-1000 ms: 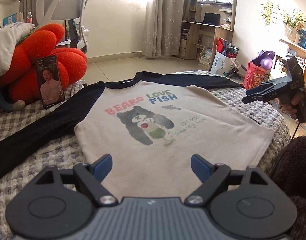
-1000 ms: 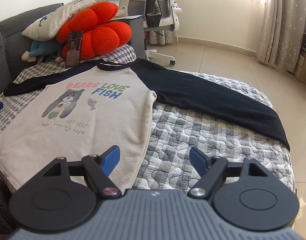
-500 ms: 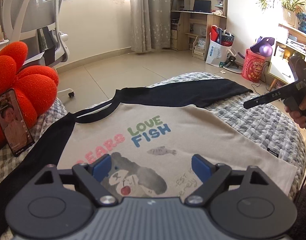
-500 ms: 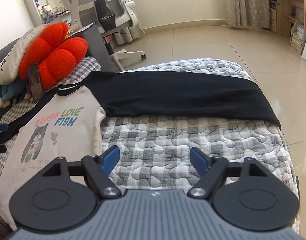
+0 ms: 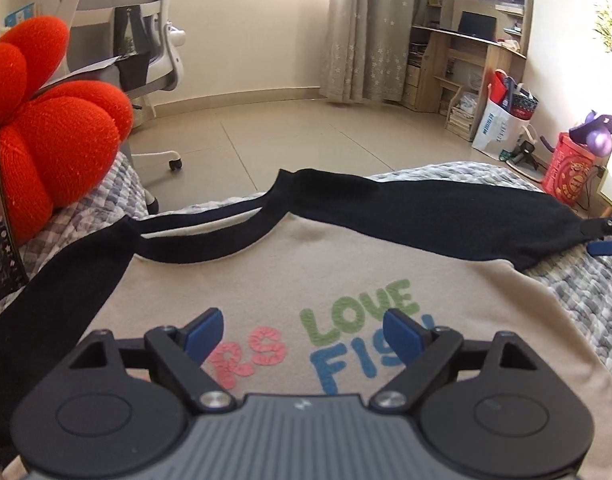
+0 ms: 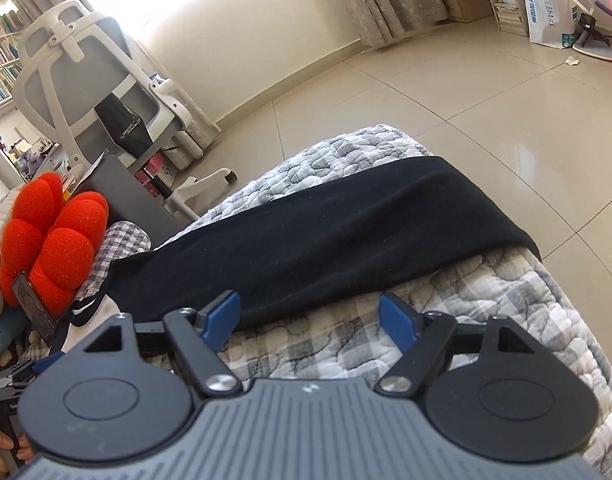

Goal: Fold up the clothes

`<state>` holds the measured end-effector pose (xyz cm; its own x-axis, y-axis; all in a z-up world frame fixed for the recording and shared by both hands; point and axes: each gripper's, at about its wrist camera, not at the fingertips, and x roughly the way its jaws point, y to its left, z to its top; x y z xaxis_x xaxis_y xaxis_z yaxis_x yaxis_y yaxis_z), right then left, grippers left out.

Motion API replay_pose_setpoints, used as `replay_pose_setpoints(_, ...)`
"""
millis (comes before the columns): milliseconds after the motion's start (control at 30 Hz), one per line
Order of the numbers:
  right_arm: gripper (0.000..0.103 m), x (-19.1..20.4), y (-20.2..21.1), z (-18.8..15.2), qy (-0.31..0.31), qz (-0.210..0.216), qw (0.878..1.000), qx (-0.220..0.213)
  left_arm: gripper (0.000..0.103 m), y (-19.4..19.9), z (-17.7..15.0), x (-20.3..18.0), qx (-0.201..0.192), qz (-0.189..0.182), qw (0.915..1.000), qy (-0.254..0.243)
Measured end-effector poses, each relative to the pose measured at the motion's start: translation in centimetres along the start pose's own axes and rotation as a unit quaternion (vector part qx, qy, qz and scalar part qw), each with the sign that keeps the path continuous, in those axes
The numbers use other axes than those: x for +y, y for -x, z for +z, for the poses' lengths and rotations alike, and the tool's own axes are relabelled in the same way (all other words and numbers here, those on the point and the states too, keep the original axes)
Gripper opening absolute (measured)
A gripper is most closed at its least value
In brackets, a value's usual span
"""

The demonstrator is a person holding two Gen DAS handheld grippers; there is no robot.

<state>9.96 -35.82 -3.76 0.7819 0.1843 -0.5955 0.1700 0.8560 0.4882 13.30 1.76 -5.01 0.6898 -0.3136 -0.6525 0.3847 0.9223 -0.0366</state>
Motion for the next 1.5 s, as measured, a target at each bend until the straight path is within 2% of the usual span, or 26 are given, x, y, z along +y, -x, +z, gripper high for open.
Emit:
replay_pose_setpoints(67,0.08,0.2,0.1,0.0,0.006,-0.001,1.0,-0.003,0.088,-0.6,-0.5,1.3,-0.002,0.022,0.9997,0.009)
replay_pose_setpoints(300,0.08,0.8,-0.2,-0.4,0.033,-0.016,0.999,-0.006,0.087,0.1,0.0,7.1,-0.054,0.037,0.9965,0.052)
replay_pose_setpoints(433,0.08,0.7,-0.5,-0.4,0.027,-0.016,0.999,-0.015,0.085,-1.6,0.7,9.7,-0.055,0.03,0.9939,0.09)
replay_pose_setpoints(567,0.08,0.7,-0.6,-0.3,0.016,-0.019,0.999,-0.024,0.086,-3.0,2.1,10.2,-0.059,0.04,0.9936,0.088)
replay_pose_setpoints(733,0.08,0.7,-0.7,-0.2,0.001,-0.022,0.999,-0.035,0.086,-3.1,3.5,9.3,-0.061,0.08,0.9893,0.105)
replay_pose_setpoints(867,0.08,0.7,-0.6,-0.1,-0.009,-0.023,0.999,-0.038,0.086,-0.3,3.2,6.4,-0.076,0.045,0.987,0.134)
replay_pose_setpoints(1033,0.078,0.2,-0.5,-0.2,-0.034,-0.024,0.998,-0.052,0.087,1.0,1.6,1.7,-0.082,0.016,0.9913,0.102)
replay_pose_setpoints(1233,0.072,-1.5,-0.1,0.1,-0.098,0.002,0.993,-0.063,0.087,0.5,0.3,-0.7,-0.086,-0.006,0.9927,0.085)
replay_pose_setpoints(1367,0.061,-2.5,-0.5,0.3,-0.132,-0.005,0.988,-0.081,0.087,-0.3,-0.2,-1.1,-0.083,0.002,0.9932,0.081)
replay_pose_setpoints(1500,0.042,-3.4,-1.2,0.6,-0.167,-0.022,0.98,-0.106,0.087,-0.9,-0.4,-1.2,-0.063,0.02,0.9938,0.089)
